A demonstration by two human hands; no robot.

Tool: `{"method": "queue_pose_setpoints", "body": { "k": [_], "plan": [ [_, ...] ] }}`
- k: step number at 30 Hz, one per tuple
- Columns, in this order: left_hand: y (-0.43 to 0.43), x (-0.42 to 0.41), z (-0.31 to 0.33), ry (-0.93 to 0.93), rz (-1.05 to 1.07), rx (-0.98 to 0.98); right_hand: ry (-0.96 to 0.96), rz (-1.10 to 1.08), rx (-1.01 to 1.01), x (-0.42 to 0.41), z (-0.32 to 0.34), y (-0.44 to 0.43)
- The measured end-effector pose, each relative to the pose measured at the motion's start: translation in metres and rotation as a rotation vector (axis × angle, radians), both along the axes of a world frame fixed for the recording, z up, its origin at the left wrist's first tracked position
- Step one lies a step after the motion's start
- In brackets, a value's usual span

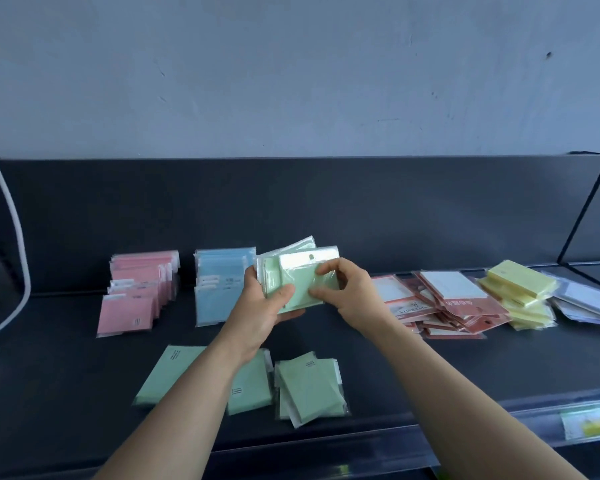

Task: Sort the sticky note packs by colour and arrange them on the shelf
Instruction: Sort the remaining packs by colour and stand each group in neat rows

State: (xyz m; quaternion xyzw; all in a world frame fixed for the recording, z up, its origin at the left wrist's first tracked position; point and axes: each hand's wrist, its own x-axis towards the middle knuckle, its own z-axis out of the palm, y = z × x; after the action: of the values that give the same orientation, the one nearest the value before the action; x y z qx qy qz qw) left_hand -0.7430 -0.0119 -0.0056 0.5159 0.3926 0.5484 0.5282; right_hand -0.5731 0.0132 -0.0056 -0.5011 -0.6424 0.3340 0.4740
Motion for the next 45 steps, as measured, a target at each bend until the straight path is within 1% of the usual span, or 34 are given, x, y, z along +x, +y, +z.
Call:
{"method": "queue_pose_setpoints", "body": {
  "k": [3, 6, 10, 11, 14, 16, 19, 21, 23, 26, 28, 31, 32, 35, 36, 38, 41, 44, 45],
  "plan": [
    [0.002, -0.001, -0.004, -0.011, 0.029, -0.007, 0.137, -0.013, -0.04, -0.001, -0.004, 0.002],
    [0.004, -0.003, -0.007, -0.062, 0.072, -0.036, 0.248, -0.122, -0.055, 0.003, -0.003, 0.007],
    [0.008, -0.005, -0.007, -0.074, 0.235, -0.01, 0.431, -0.245, -0.071, 0.016, -0.001, 0.016],
    [0.009, -0.005, -0.006, -0.079, 0.255, 0.0, 0.42, -0.246, -0.039, 0.017, 0.001, 0.016],
    [0.01, 0.001, -0.002, -0.094, 0.219, -0.004, 0.263, -0.2, 0.058, 0.008, 0.008, 0.009],
    [0.01, 0.01, -0.001, -0.078, 0.172, -0.012, 0.254, -0.102, 0.076, -0.004, 0.009, 0.004],
    [0.01, 0.019, 0.001, -0.147, 0.092, -0.023, 0.284, 0.087, 0.023, -0.017, 0.003, 0.0],
    [0.011, 0.02, 0.003, -0.201, 0.061, -0.025, 0.241, 0.151, -0.024, -0.018, -0.001, 0.0],
    [0.012, 0.018, 0.004, -0.196, 0.064, -0.021, 0.167, 0.214, -0.045, -0.018, -0.004, 0.001],
    [0.015, 0.013, 0.002, -0.094, 0.127, -0.024, 0.03, 0.2, -0.019, -0.015, -0.005, 0.0],
    [0.016, 0.009, 0.001, -0.067, 0.17, -0.046, 0.012, 0.16, -0.008, -0.012, -0.005, 0.0],
    [0.013, 0.003, -0.002, -0.05, 0.146, -0.067, -0.016, 0.018, 0.029, -0.007, -0.01, 0.006],
    [0.011, 0.001, -0.002, -0.041, 0.124, -0.068, 0.006, -0.005, 0.0, -0.005, -0.013, 0.008],
    [0.009, -0.005, 0.0, -0.029, 0.054, -0.061, 0.197, 0.016, -0.156, -0.001, -0.021, 0.014],
    [0.008, -0.007, 0.001, -0.043, 0.032, -0.074, 0.227, 0.025, -0.188, 0.001, -0.022, 0.015],
    [0.008, -0.01, 0.0, -0.026, -0.018, -0.085, 0.217, 0.059, -0.172, 0.003, -0.023, 0.019],
    [0.012, -0.009, -0.006, 0.146, -0.031, -0.029, 0.233, 0.148, -0.111, 0.001, -0.018, 0.018],
    [0.019, -0.013, -0.01, 0.216, -0.058, -0.02, 0.25, 0.208, -0.093, 0.004, -0.018, 0.02],
    [0.021, -0.014, -0.01, 0.277, -0.074, -0.025, 0.253, 0.194, -0.1, 0.005, -0.021, 0.021]
  ]
}}
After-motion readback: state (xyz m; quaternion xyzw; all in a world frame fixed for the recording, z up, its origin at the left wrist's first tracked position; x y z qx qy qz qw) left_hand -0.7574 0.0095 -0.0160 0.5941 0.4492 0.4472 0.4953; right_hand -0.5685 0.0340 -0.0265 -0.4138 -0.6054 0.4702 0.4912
